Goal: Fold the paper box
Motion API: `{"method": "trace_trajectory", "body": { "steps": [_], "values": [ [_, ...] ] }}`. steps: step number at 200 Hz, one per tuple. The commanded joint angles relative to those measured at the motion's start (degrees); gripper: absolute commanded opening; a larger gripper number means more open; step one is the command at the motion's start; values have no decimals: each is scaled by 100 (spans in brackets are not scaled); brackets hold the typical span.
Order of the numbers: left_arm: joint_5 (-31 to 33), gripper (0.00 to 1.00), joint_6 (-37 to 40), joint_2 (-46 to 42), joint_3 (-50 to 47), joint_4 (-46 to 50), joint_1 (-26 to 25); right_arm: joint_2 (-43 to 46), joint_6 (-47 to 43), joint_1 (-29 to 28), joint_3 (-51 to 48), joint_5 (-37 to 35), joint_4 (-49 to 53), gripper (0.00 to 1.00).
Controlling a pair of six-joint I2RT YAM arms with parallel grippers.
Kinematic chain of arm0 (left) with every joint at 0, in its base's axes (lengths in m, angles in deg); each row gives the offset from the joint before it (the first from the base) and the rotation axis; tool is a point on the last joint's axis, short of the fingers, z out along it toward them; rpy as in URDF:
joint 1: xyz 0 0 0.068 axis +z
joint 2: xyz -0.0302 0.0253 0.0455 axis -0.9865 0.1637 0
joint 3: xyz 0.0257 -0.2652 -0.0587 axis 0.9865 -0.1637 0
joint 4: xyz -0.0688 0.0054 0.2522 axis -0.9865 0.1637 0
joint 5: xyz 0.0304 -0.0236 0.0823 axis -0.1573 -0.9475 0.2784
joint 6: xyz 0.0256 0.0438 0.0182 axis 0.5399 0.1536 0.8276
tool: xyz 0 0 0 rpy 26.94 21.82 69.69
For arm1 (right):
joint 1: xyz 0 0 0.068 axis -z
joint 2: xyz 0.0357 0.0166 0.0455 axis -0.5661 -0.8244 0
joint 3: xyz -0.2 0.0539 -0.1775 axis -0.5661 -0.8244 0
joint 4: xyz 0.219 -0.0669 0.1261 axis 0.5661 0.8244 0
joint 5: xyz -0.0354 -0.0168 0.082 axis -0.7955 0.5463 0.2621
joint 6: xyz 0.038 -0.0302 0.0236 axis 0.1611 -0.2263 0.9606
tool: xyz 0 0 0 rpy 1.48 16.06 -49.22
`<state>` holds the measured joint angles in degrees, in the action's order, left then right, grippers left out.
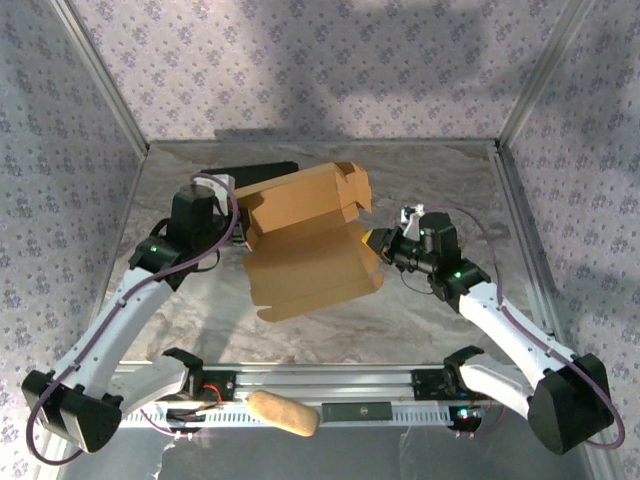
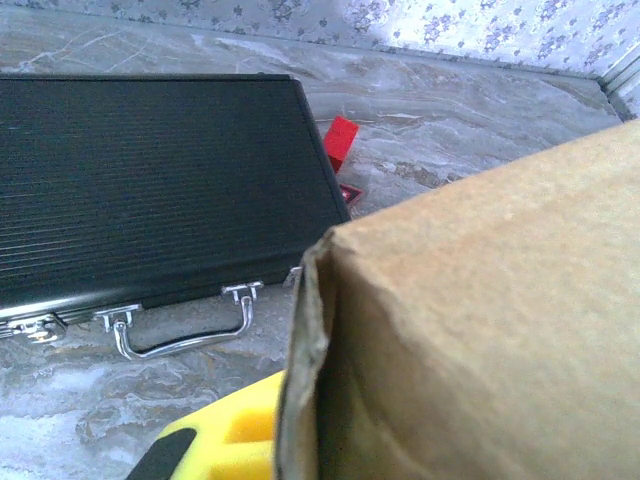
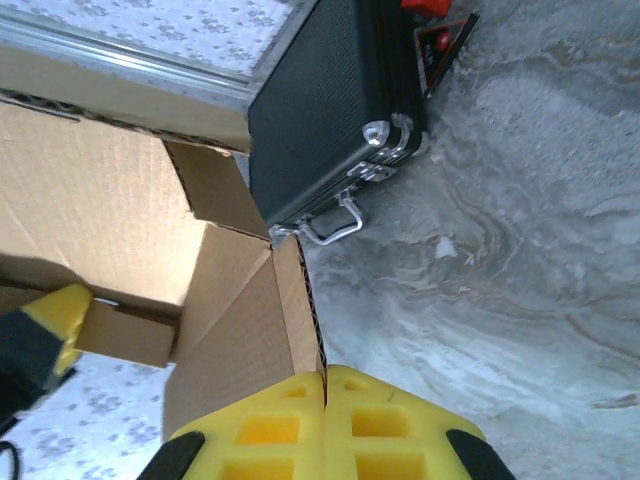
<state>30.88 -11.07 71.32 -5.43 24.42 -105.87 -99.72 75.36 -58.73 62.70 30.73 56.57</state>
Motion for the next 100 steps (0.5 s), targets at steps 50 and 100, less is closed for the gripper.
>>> {"method": "trace_trajectory", "body": {
  "steps": [50,100],
  "values": [
    [-28,0,-318,-302,1,-540,50,-366,1847,534,-254,848,-189,0],
    [-65,0,-303,-275,90,-482,49,-591,2622,599,-369,1056,-476,5]
  ]
}}
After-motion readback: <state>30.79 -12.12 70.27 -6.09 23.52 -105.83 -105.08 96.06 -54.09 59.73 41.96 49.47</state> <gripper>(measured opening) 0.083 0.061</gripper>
